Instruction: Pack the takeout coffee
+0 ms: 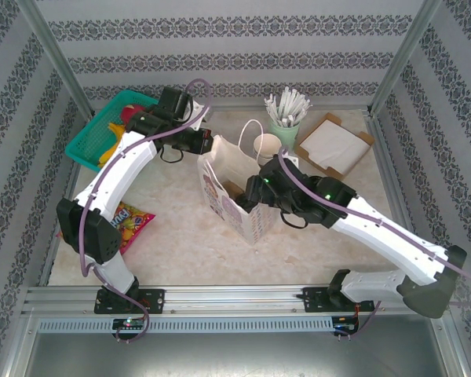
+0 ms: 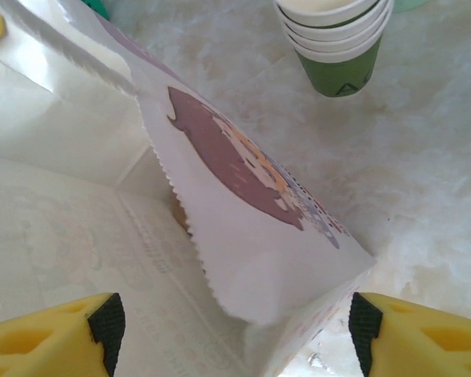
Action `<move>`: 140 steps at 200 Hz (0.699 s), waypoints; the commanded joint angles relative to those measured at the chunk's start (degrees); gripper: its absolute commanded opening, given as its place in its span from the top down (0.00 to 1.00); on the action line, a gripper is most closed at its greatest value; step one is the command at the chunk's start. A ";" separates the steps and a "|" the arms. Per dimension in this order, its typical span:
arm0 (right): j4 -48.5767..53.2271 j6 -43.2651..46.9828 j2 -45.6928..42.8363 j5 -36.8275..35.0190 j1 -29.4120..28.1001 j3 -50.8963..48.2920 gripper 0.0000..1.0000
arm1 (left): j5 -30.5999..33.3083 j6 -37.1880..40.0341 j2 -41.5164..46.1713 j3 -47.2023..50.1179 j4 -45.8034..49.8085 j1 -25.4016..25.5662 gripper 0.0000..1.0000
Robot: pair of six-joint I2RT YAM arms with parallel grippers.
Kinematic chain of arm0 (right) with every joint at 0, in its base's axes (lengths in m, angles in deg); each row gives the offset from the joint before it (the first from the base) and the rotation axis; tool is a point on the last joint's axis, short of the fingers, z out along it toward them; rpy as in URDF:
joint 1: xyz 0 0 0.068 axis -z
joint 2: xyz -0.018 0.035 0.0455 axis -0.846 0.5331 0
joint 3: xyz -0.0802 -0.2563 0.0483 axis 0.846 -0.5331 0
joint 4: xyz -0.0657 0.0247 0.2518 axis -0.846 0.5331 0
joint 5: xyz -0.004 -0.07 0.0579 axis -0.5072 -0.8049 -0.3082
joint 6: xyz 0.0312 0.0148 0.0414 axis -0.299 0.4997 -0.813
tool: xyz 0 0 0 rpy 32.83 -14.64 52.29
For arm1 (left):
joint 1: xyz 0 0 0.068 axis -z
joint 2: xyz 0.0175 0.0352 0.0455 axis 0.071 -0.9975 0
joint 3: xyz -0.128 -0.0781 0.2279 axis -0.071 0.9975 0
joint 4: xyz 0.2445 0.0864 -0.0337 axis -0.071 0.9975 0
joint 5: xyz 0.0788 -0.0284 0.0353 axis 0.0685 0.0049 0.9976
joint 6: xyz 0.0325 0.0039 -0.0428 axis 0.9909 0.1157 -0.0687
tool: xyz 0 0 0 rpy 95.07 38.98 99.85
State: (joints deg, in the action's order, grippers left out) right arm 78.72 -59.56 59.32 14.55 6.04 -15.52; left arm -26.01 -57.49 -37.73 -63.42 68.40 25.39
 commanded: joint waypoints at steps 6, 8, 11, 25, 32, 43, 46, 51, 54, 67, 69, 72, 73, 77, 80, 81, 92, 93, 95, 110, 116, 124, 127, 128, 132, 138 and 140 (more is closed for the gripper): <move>-1.36 2.98 2.64 2.22 1.19 3.57 0.32 | 3.20 -3.14 3.53 1.71 -1.37 0.21 0.96; -1.29 3.16 2.82 2.34 1.27 3.74 0.33 | 3.23 -3.27 3.62 1.73 -1.33 0.23 0.96; -1.25 3.24 3.00 2.39 1.33 3.92 0.33 | 3.28 -3.40 3.77 1.81 -1.40 0.21 0.96; -1.17 4.38 4.16 3.32 2.10 4.93 0.37 | 3.37 -4.06 4.46 2.41 -1.26 0.21 0.96; -1.44 4.95 4.58 3.89 2.70 5.27 0.40 | 3.55 -4.48 4.88 2.80 -1.25 0.26 0.96; -2.31 6.22 5.07 5.06 3.84 5.66 0.44 | 3.96 -5.14 5.84 3.50 -1.39 0.22 0.95; -2.61 6.64 5.18 5.51 4.15 5.79 0.45 | 4.11 -5.37 6.05 3.76 -1.52 0.27 0.95; -3.10 7.23 5.40 6.13 4.70 6.06 0.48 | 4.37 -5.72 6.62 4.20 -1.80 0.28 0.95; -3.33 7.77 5.52 6.56 5.06 6.22 0.49 | 4.41 -5.98 6.90 4.54 -1.98 0.23 0.94; -3.89 9.95 6.15 7.92 6.60 7.10 0.54 | 4.92 -7.40 8.09 5.93 -2.74 0.22 0.94; -3.96 10.26 6.29 8.07 6.86 7.27 0.55 | 5.00 -7.68 8.28 6.12 -2.84 0.21 0.93; -3.98 10.79 6.52 8.36 7.24 7.53 0.56 | 5.04 -8.15 8.52 6.39 -2.86 0.22 0.93; -3.98 10.97 6.56 8.46 7.35 7.61 0.56 | 5.05 -8.25 8.59 6.48 -2.93 0.22 0.93; -3.99 11.63 6.94 8.90 7.87 8.01 0.57 | 5.05 -8.88 8.91 6.83 -3.13 0.27 0.93; -3.92 12.09 7.26 9.23 8.29 8.27 0.58 | 4.86 -9.36 9.07 7.12 -3.25 0.29 0.93; -3.91 12.24 7.32 9.38 8.40 8.38 0.58 | 4.87 -9.56 9.17 7.24 -3.25 0.25 0.93; -3.73 13.80 8.37 10.76 9.72 9.59 0.60 | 4.17 -11.34 9.93 8.05 -3.53 0.21 0.93; -3.68 14.01 8.50 10.84 9.82 9.70 0.60 | 4.08 -11.52 9.95 8.14 -3.52 0.21 0.93; -3.60 14.26 8.72 11.15 10.00 9.94 0.61 | 3.86 -11.82 10.08 8.33 -3.54 0.28 0.93; -2.53 16.34 10.79 12.97 11.65 11.95 0.62 | 3.18 -14.11 11.41 9.70 -3.96 0.23 0.91; -1.91 17.19 11.70 13.49 12.27 12.89 0.63 | 2.80 -14.95 12.04 10.19 -4.20 0.24 0.89; -1.15 18.19 12.87 14.31 12.97 14.12 0.65 | 2.54 -16.05 12.78 10.87 -4.50 0.29 0.89; -0.96 18.60 13.33 14.76 13.24 14.57 0.65 | 2.39 -16.52 13.02 11.13 -4.69 0.22 0.89; -0.94 18.75 13.43 14.91 13.33 14.69 0.65 | 2.31 -16.66 13.08 11.22 -4.68 0.26 0.89; -0.71 19.18 13.95 15.46 13.61 15.28 0.66 | 2.05 -17.08 13.42 11.45 -4.79 0.26 0.88; -0.65 20.00 14.74 16.22 14.03 16.07 0.66 | 1.81 -17.59 13.82 11.71 -4.86 0.21 0.87; -0.60 20.27 15.01 16.47 14.08 16.30 0.67 | 1.80 -17.71 13.99 11.83 -4.80 0.23 0.87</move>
State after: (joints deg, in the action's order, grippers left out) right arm 76.77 -44.59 71.69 26.69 18.74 -2.90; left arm -22.31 -69.91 -26.65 -53.02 66.06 25.39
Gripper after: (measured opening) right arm 0.346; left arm 0.118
